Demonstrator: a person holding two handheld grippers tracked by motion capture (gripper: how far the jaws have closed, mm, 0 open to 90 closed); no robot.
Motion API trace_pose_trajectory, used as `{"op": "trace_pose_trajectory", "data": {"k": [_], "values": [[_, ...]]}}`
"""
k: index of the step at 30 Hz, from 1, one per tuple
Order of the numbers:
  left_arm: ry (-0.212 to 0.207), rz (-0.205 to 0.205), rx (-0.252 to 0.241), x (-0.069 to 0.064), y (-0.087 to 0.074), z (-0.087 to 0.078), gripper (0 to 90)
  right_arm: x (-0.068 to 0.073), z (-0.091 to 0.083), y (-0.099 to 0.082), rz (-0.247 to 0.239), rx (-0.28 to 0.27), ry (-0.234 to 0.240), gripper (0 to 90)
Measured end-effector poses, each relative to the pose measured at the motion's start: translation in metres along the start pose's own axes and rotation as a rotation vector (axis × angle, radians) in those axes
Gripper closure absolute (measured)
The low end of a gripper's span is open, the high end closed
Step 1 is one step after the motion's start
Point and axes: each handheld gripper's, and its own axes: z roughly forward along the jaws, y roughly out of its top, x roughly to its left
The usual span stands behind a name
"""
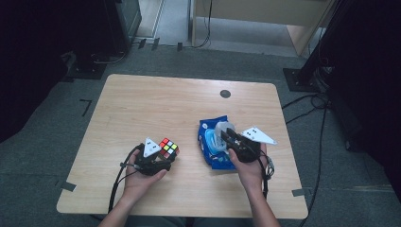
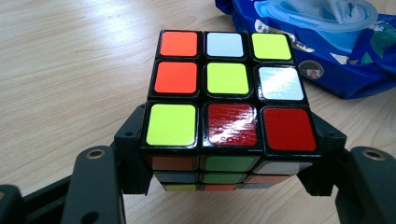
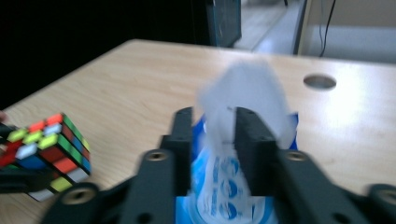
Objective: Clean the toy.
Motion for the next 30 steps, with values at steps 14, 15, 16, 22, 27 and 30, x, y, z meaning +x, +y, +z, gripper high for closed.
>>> {"op": "trace_pose_trajectory", "data": {"k": [14, 15, 16, 22, 27, 30], "values": [[-0.005, 0.001, 0.000, -0.001, -0.001, 0.000, 34.0, -0.009, 0.042, -0.022, 0.035, 0.181, -0.003, 58.2], [-0.005, 0.001, 0.000, -0.001, -0.001, 0.000, 34.0, -0.009, 0.042, -0.022, 0.035, 0.181, -0.003, 58.2], [-0.006, 0.002, -0.001, -0.001, -0.001, 0.000, 34.0, -0.010, 0.043, -0.023, 0.037, 0.183, -0.001, 63.1], [-0.006, -0.001, -0.008, 0.000, 0.000, -0.002, 34.1, -0.010, 0.038, -0.025, 0.012, 0.147, -0.010, 90.0], [-0.005, -0.003, -0.007, 0.002, 0.000, -0.002, 34.0, -0.007, 0.031, -0.019, 0.000, 0.098, -0.013, 90.0], [-0.005, -0.006, -0.010, 0.002, 0.000, -0.003, 34.1, -0.006, 0.022, -0.010, -0.005, 0.061, -0.010, 90.0]]}}
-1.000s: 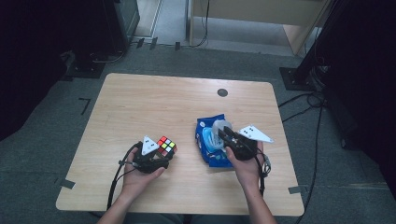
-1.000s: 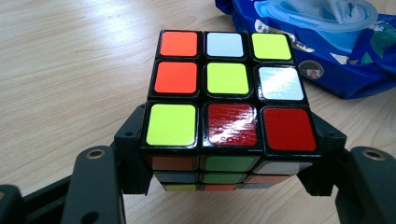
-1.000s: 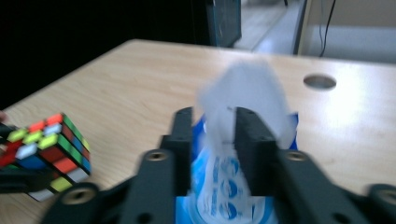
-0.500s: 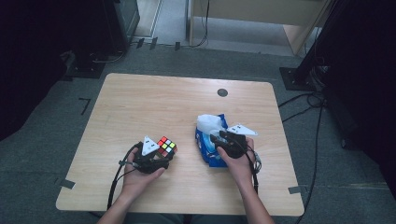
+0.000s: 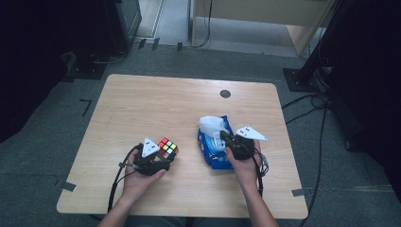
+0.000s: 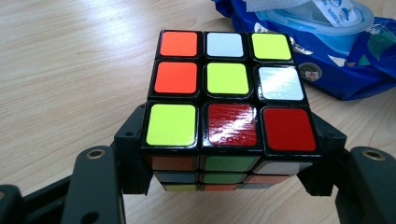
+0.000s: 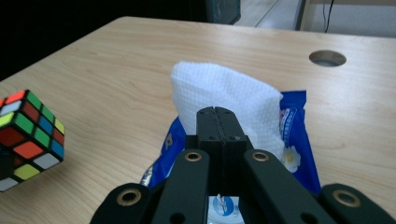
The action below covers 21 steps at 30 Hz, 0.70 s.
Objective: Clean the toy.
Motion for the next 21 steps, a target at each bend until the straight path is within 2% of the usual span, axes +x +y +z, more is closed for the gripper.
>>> {"op": "trace_pose_trajectory", "data": {"k": [2, 6, 7, 8, 10, 12, 15, 16, 21], "values": [[0.001, 0.001, -0.002, -0.001, 0.000, 0.000, 34.0, 0.000, -0.004, 0.003, 0.001, -0.016, 0.007, 90.0], [-0.001, -0.001, -0.008, -0.002, 0.001, -0.002, 34.0, -0.003, -0.007, 0.006, 0.026, -0.033, 0.020, 79.2], [-0.001, -0.001, -0.008, -0.002, 0.001, -0.002, 34.0, -0.003, -0.007, 0.006, 0.026, -0.033, 0.020, 79.2], [-0.001, 0.000, -0.009, -0.001, 0.001, -0.002, 34.1, -0.004, -0.004, 0.006, 0.032, -0.039, 0.034, 65.6], [-0.001, -0.001, -0.008, -0.001, 0.001, -0.002, 34.1, -0.003, 0.002, 0.005, 0.032, -0.021, 0.032, 56.9], [-0.003, 0.002, -0.004, -0.002, 0.000, -0.001, 34.0, -0.003, 0.009, 0.003, 0.033, -0.006, 0.005, 50.9], [-0.004, 0.003, -0.003, -0.002, 0.000, -0.001, 34.1, -0.004, 0.017, 0.001, 0.036, 0.004, -0.021, 46.6], [-0.005, 0.002, -0.001, -0.002, 0.000, -0.001, 34.1, -0.006, 0.025, -0.001, 0.054, 0.030, -0.067, 43.4], [-0.006, 0.003, 0.000, -0.002, -0.001, 0.000, 34.1, -0.011, 0.040, -0.001, 0.082, 0.047, -0.113, 39.7]]}}
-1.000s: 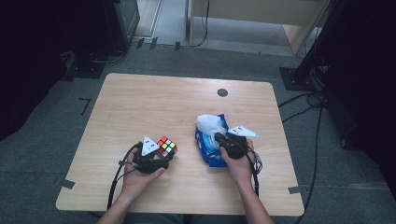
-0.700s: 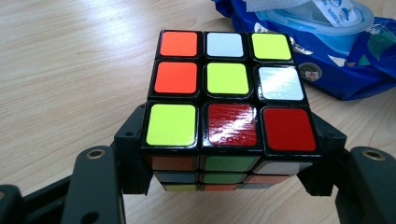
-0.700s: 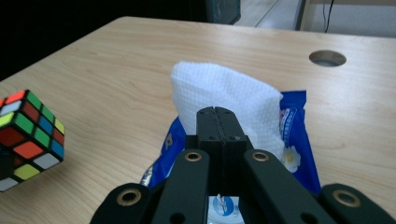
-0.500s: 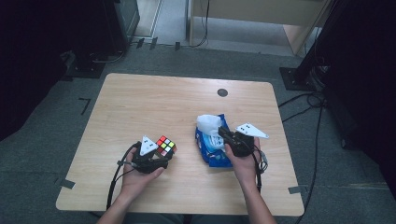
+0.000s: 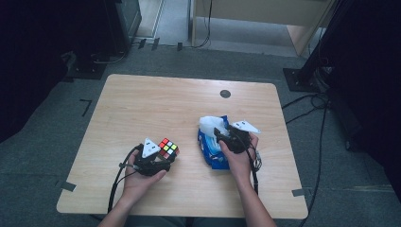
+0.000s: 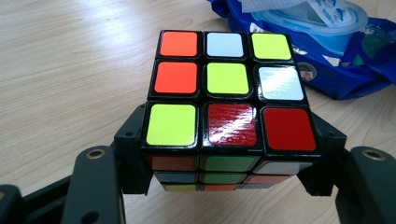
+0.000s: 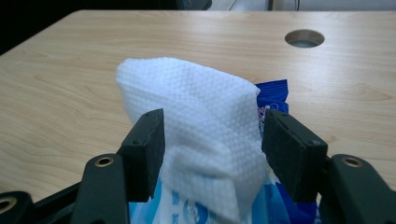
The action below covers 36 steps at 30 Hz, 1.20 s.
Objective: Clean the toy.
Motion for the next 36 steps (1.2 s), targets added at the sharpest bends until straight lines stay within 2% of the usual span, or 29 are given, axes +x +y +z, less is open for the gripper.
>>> {"op": "trace_pose_trajectory", "data": {"k": [1, 2, 3, 4, 5, 6, 7, 9, 10, 11, 13, 14, 15, 19, 21, 22, 30, 31, 32, 33, 36], "values": [[-0.002, 0.002, 0.000, -0.001, 0.000, 0.000, 34.0, -0.002, 0.011, 0.002, -0.012, 0.052, 0.013, 37.0], [-0.002, 0.002, 0.000, -0.001, 0.000, 0.000, 34.1, -0.002, 0.011, 0.002, -0.012, 0.052, 0.013, 37.0], [-0.002, 0.001, 0.000, -0.001, 0.000, 0.000, 34.0, -0.003, 0.020, 0.001, -0.018, 0.105, 0.030, 41.9], [-0.004, 0.003, -0.002, -0.001, 0.000, -0.001, 34.0, -0.003, 0.020, 0.001, -0.018, 0.105, 0.030, 41.9], [-0.006, 0.003, -0.003, -0.001, 0.000, -0.001, 34.0, -0.003, 0.024, 0.000, -0.033, 0.130, 0.043, 53.5], [-0.006, 0.003, -0.003, -0.001, 0.000, -0.001, 34.1, -0.003, 0.024, 0.000, -0.033, 0.130, 0.043, 53.5], [-0.006, 0.002, -0.002, -0.001, 0.000, -0.001, 34.1, -0.001, 0.024, -0.001, -0.041, 0.140, 0.029, 66.1], [-0.006, 0.002, -0.002, -0.002, 0.000, -0.001, 34.1, -0.001, 0.022, 0.000, -0.033, 0.128, 0.043, 74.9], [-0.006, 0.002, -0.002, -0.002, 0.000, -0.001, 34.0, -0.001, 0.022, 0.000, -0.033, 0.128, 0.043, 74.9], [-0.008, 0.004, -0.002, -0.002, 0.000, -0.001, 34.0, 0.000, 0.018, 0.002, -0.029, 0.097, 0.041, 82.9], [-0.009, 0.004, -0.002, -0.002, 0.000, -0.001, 34.0, 0.001, 0.012, 0.006, -0.041, 0.057, 0.042, 87.2], [-0.009, 0.004, -0.002, -0.002, 0.000, -0.001, 34.1, 0.001, 0.012, 0.006, -0.041, 0.057, 0.042, 87.2], [-0.010, 0.004, -0.001, -0.003, 0.000, 0.000, 34.1, 0.003, 0.006, 0.010, -0.057, 0.018, 0.045, 88.8], [-0.009, 0.006, -0.002, -0.004, 0.000, 0.000, 34.1, 0.008, -0.006, 0.019, -0.088, -0.051, 0.060, 89.3], [-0.009, 0.007, 0.000, -0.004, 0.000, 0.000, 34.0, 0.009, -0.010, 0.022, -0.088, -0.066, 0.068, 89.3], [-0.009, 0.009, 0.001, -0.004, 0.000, 0.001, 34.0, 0.012, -0.017, 0.027, -0.092, -0.102, 0.075, 89.4], [-0.010, 0.010, 0.004, -0.004, 0.000, 0.001, 34.0, 0.022, -0.038, 0.045, -0.118, -0.172, 0.107, 89.5], [-0.011, 0.007, 0.000, -0.004, 0.000, 0.001, 34.0, 0.026, -0.045, 0.048, -0.123, -0.194, 0.120, 89.5], [-0.011, 0.007, 0.000, -0.004, 0.000, 0.001, 34.1, 0.026, -0.045, 0.048, -0.123, -0.194, 0.120, 89.5], [-0.008, 0.007, -0.001, -0.004, 0.000, 0.001, 34.0, 0.031, -0.054, 0.049, -0.140, -0.206, 0.128, 89.5], [-0.010, 0.002, -0.004, -0.004, 0.000, -0.001, 34.0, 0.033, -0.062, 0.047, -0.162, -0.207, 0.111, 89.4]]}}
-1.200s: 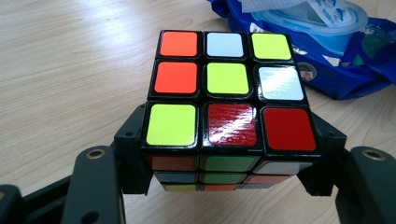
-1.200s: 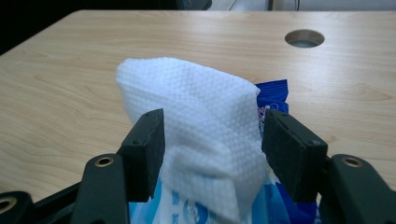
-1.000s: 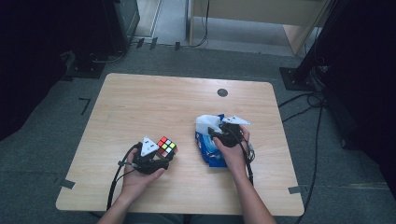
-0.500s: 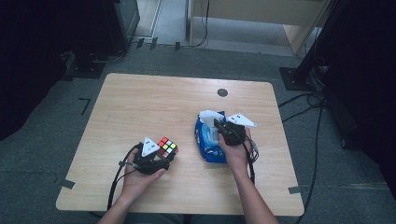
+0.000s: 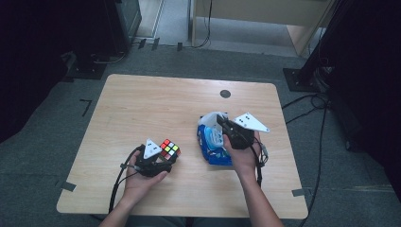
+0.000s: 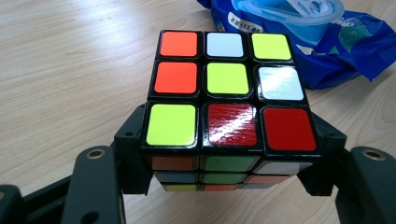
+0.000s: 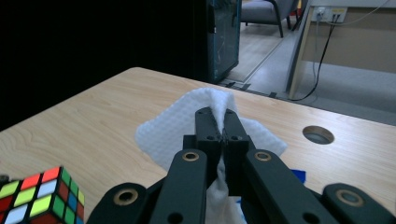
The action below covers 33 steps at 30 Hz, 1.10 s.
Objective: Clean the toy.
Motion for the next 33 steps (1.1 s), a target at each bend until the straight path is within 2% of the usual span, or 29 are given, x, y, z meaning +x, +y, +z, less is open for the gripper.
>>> {"op": "trace_pose_trajectory", "data": {"k": [1, 2, 3, 4, 7, 8, 9, 10, 11, 14, 16, 17, 18, 19, 20, 21, 23, 25, 26, 27, 28, 29, 30, 32, 33], "values": [[0.001, 0.003, -0.003, 0.001, 0.001, -0.002, 34.1, -0.001, -0.006, -0.007, -0.018, 0.025, -0.015, 89.4], [0.001, 0.003, -0.003, 0.001, 0.001, -0.002, 34.1, -0.001, -0.006, -0.007, -0.018, 0.025, -0.015, 89.4], [0.002, -0.001, -0.005, 0.001, 0.001, -0.002, 34.1, -0.005, -0.009, -0.020, -0.014, 0.077, -0.019, 89.2], [0.002, -0.001, -0.005, 0.001, 0.001, -0.002, 34.1, -0.005, -0.009, -0.020, -0.014, 0.077, -0.019, 89.2], [0.001, 0.002, 0.001, 0.001, 0.000, 0.000, 34.1, -0.015, -0.006, -0.044, 0.013, 0.199, 0.032, 86.2], [0.001, 0.002, 0.002, 0.000, 0.000, 0.000, 34.1, -0.019, 0.000, -0.057, -0.003, 0.280, 0.053, 76.5], [0.001, 0.004, 0.001, 0.000, 0.000, 0.001, 34.1, -0.019, 0.000, -0.057, -0.003, 0.280, 0.053, 76.5], [-0.001, 0.009, 0.003, -0.001, 0.001, 0.001, 34.1, -0.020, 0.001, -0.061, -0.023, 0.307, 0.071, 69.6], [-0.005, 0.013, -0.004, -0.002, 0.000, 0.001, 34.1, -0.021, 0.002, -0.065, -0.036, 0.304, 0.094, 55.9], [-0.009, 0.017, -0.001, -0.003, 0.000, 0.002, 34.1, -0.021, 0.004, -0.062, -0.020, 0.250, 0.084, 36.7], [-0.012, 0.020, 0.009, -0.004, -0.001, 0.004, 34.1, -0.018, 0.009, -0.062, -0.026, 0.237, 0.073, 28.7], [-0.014, 0.024, 0.011, -0.005, -0.002, 0.005, 34.1, -0.016, 0.014, -0.063, -0.048, 0.247, 0.053, 24.9], [-0.014, 0.024, 0.011, -0.005, -0.002, 0.005, 34.1, -0.014, 0.020, -0.066, -0.066, 0.263, 0.027, 23.4], [-0.018, 0.023, 0.013, -0.006, -0.002, 0.006, 34.1, -0.014, 0.020, -0.066, -0.066, 0.263, 0.027, 23.4], [-0.017, 0.026, 0.014, -0.006, -0.003, 0.006, 34.1, -0.012, 0.025, -0.070, -0.074, 0.284, -0.003, 22.4], [-0.021, 0.028, 0.011, -0.007, -0.003, 0.006, 34.0, -0.010, 0.036, -0.077, -0.084, 0.315, -0.060, 27.8], [-0.019, 0.032, 0.010, -0.006, -0.002, 0.005, 34.0, -0.008, 0.042, -0.081, -0.101, 0.337, -0.100, 36.6], [-0.019, 0.026, 0.000, -0.005, -0.001, 0.004, 34.1, -0.006, 0.041, -0.081, -0.088, 0.324, -0.089, 55.2], [-0.019, 0.026, 0.000, -0.005, -0.001, 0.004, 34.0, -0.006, 0.041, -0.081, -0.088, 0.324, -0.089, 55.2], [-0.018, 0.022, -0.001, -0.003, -0.001, 0.004, 34.0, -0.005, 0.038, -0.080, -0.097, 0.307, -0.096, 66.5], [-0.018, 0.022, -0.001, -0.003, -0.001, 0.004, 34.1, -0.005, 0.038, -0.080, -0.097, 0.307, -0.096, 66.5], [-0.017, 0.022, -0.004, -0.003, -0.001, 0.003, 34.0, -0.006, 0.034, -0.079, -0.083, 0.292, -0.097, 76.2], [-0.018, 0.027, -0.005, -0.003, -0.001, 0.003, 34.1, -0.007, 0.031, -0.078, -0.075, 0.277, -0.094, 80.2], [-0.020, 0.027, -0.010, -0.004, -0.001, 0.002, 34.1, -0.007, 0.028, -0.077, -0.066, 0.261, -0.091, 83.6], [-0.026, 0.038, -0.020, -0.005, 0.000, 0.001, 34.1, -0.008, 0.021, -0.073, -0.051, 0.227, -0.062, 88.4]]}}
